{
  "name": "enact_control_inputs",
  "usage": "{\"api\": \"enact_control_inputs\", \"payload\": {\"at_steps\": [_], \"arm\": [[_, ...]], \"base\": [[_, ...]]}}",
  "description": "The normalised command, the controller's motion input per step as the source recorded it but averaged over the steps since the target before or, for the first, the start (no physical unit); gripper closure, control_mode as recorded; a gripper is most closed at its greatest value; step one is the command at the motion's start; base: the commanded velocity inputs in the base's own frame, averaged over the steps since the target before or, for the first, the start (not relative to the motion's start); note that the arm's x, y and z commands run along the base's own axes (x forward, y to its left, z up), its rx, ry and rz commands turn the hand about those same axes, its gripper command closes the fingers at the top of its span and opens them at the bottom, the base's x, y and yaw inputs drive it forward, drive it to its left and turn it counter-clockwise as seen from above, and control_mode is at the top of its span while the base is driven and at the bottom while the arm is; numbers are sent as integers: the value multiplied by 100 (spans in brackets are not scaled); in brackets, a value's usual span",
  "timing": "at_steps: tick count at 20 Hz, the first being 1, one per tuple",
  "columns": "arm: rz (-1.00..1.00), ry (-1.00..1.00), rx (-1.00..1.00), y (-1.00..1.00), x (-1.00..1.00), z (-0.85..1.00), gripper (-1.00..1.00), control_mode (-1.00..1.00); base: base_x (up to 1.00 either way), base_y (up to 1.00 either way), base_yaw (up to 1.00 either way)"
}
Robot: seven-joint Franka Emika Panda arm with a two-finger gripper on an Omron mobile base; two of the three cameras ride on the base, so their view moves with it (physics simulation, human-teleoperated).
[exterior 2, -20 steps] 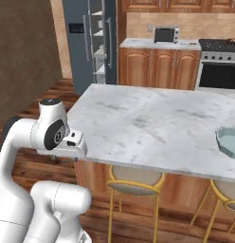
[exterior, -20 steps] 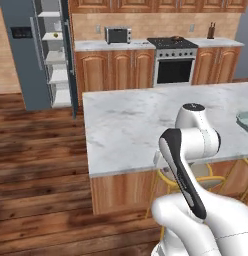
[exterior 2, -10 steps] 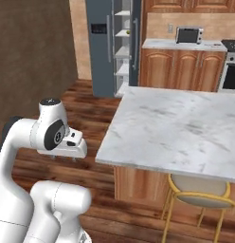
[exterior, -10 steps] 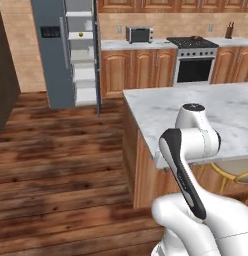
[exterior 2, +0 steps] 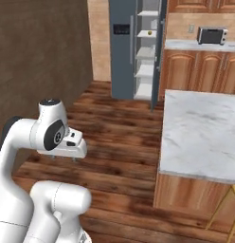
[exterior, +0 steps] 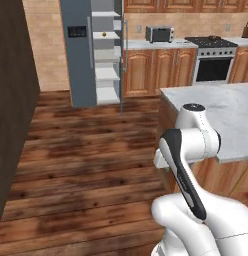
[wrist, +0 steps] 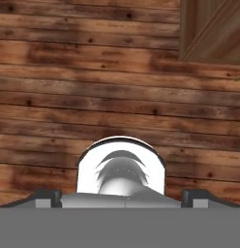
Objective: Place the cold items (potato and lemon) from the fridge in one tupperware on the dining counter. Place the warm items (hot dog and kebab skewer) in the stove area in another tupperware.
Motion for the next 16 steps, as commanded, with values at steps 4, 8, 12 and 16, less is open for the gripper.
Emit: {"api": "enact_control_inputs", "payload": {"at_steps": [4,8,12,16], "arm": [[0,0,0,0,0,0,-100,100],[0,0,0,0,0,0,-100,100],[0,0,0,0,0,0,-100,100],[0,0,0,0,0,0,-100,100]], "base": [[90,100,-29],[86,90,-30],[100,73,-39],[100,88,-21]]}}
